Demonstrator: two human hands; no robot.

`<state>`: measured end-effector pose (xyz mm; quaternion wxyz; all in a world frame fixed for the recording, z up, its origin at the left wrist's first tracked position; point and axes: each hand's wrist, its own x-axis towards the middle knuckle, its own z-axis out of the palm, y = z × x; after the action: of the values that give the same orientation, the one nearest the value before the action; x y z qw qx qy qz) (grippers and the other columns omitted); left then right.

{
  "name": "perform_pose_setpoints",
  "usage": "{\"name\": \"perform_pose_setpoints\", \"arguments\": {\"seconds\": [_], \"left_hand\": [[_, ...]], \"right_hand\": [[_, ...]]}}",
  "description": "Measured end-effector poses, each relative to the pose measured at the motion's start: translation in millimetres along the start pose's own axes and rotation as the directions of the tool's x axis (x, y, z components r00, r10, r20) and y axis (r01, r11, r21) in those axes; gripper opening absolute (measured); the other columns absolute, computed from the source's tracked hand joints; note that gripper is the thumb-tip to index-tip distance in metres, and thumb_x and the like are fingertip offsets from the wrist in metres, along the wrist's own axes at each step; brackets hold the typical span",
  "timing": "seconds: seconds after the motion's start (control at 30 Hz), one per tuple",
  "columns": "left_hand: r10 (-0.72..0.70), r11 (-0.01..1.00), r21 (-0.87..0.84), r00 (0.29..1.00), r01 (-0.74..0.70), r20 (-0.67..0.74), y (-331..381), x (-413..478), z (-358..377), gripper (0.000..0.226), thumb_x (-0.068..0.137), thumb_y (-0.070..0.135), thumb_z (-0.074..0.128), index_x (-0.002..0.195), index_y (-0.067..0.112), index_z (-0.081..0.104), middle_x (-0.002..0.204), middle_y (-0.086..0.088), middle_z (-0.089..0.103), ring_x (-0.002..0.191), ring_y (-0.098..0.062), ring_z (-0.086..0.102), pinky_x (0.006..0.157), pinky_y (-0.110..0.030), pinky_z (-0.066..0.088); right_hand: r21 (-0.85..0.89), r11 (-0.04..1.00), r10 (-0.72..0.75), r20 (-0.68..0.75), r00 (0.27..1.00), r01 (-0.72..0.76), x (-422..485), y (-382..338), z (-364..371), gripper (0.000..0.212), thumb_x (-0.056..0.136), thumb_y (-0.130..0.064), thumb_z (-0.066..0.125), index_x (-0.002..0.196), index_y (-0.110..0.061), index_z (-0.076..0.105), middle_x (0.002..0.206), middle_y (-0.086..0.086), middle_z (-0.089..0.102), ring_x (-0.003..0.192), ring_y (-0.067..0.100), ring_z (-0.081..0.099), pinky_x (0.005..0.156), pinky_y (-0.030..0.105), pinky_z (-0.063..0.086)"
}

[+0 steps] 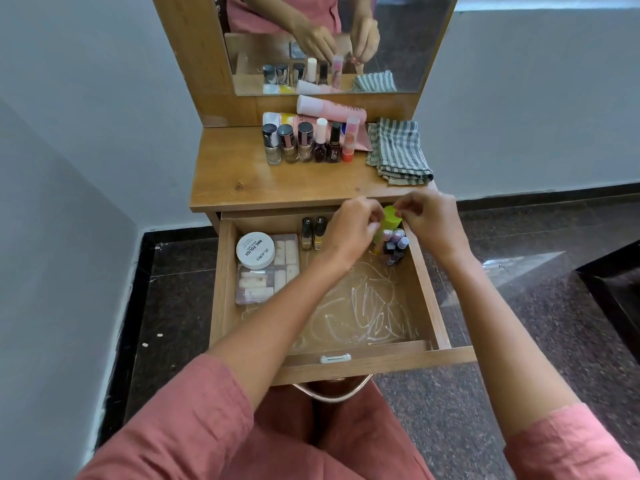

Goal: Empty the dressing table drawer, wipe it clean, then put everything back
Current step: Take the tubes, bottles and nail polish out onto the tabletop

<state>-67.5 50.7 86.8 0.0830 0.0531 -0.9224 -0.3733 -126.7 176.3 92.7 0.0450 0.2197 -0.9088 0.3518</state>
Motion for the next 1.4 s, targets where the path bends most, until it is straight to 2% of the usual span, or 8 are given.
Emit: {"name": "perform_pose_setpoints", "arguments": {"seconds": [0.1,0.2,0.3,0.5,0.8,0.97,1.2,1.4], "left_hand": [[-0.018,0.999,0.035,0.997,0.015,0.069,-5,-12,28,0.021,0.083,0.002,0.061,0.102,0.006,0.067,0.101,-0.013,0.064,0.094,-0.027,0.061,0.082,-0.039,0.051],[0.02,0.99,0.137,0.996,-0.032,0.091,-8,-21,49,0.028,0.085,0.002,0.057,0.113,0.005,0.062,0.107,-0.013,0.06,0.102,-0.028,0.056,0.086,-0.04,0.049],[0.066,0.971,0.221,0.993,-0.087,0.102,-10,-24,59,0.029,0.088,0.0,0.052,0.116,0.001,0.058,0.112,-0.016,0.057,0.105,-0.032,0.054,0.085,-0.043,0.05],[0.094,0.958,0.26,0.99,-0.118,0.103,-13,-23,65,0.034,0.089,0.0,0.05,0.122,0.0,0.053,0.117,-0.018,0.055,0.106,-0.034,0.052,0.084,-0.043,0.051],[0.001,0.994,0.105,0.998,-0.008,0.067,-10,-21,63,0.025,0.085,0.004,0.059,0.11,0.001,0.058,0.11,-0.015,0.06,0.104,-0.029,0.057,0.085,-0.035,0.046],[-0.051,0.998,0.039,0.999,0.05,0.015,-11,-23,43,0.021,0.083,0.009,0.064,0.103,0.003,0.064,0.103,-0.013,0.066,0.094,-0.024,0.062,0.081,-0.032,0.051],[-0.022,0.999,-0.037,0.997,0.019,-0.077,-8,-17,-18,0.019,0.08,0.008,0.068,0.099,0.004,0.068,0.096,-0.011,0.07,0.087,-0.021,0.065,0.078,-0.031,0.053],[0.007,0.999,-0.044,0.989,-0.013,-0.145,-8,-9,-68,0.017,0.081,0.009,0.066,0.098,0.006,0.068,0.095,-0.007,0.07,0.085,-0.014,0.063,0.08,-0.028,0.053]], "right_hand": [[-0.045,0.998,0.038,0.04,0.998,-0.036,-21,19,6,0.012,0.074,0.004,0.065,0.084,0.0,0.07,0.086,0.017,0.067,0.078,0.029,0.062,0.074,0.035,0.05],[-0.068,0.995,0.072,0.056,0.996,-0.068,-37,27,10,0.016,0.079,-0.001,0.063,0.094,-0.001,0.069,0.096,0.016,0.064,0.084,0.03,0.061,0.076,0.043,0.052],[-0.089,0.991,0.105,0.062,0.993,-0.099,-44,28,14,0.023,0.081,0.0,0.061,0.102,-0.003,0.066,0.103,0.014,0.061,0.09,0.03,0.06,0.077,0.046,0.051],[-0.091,0.99,0.111,0.065,0.992,-0.104,-46,30,18,0.024,0.079,-0.001,0.063,0.102,-0.005,0.064,0.102,0.012,0.061,0.095,0.03,0.059,0.078,0.049,0.052],[-0.061,0.996,0.074,0.07,0.995,-0.07,-47,30,17,0.02,0.074,0.006,0.064,0.093,-0.002,0.067,0.093,0.015,0.065,0.088,0.031,0.061,0.078,0.047,0.051],[-0.018,0.999,0.046,0.094,0.994,-0.045,-43,18,5,0.019,0.073,0.007,0.066,0.091,0.0,0.069,0.092,0.015,0.068,0.081,0.022,0.061,0.078,0.034,0.052],[0.035,0.999,-0.037,0.09,0.995,0.034,-18,-29,-11,0.016,0.073,0.006,0.068,0.088,0.001,0.07,0.082,0.012,0.067,0.074,0.017,0.058,0.075,0.031,0.05],[0.064,0.993,-0.107,0.059,0.993,0.103,8,-71,-11,0.019,0.077,0.003,0.066,0.096,0.0,0.069,0.089,0.011,0.069,0.076,0.013,0.06,0.077,0.023,0.051]]}}
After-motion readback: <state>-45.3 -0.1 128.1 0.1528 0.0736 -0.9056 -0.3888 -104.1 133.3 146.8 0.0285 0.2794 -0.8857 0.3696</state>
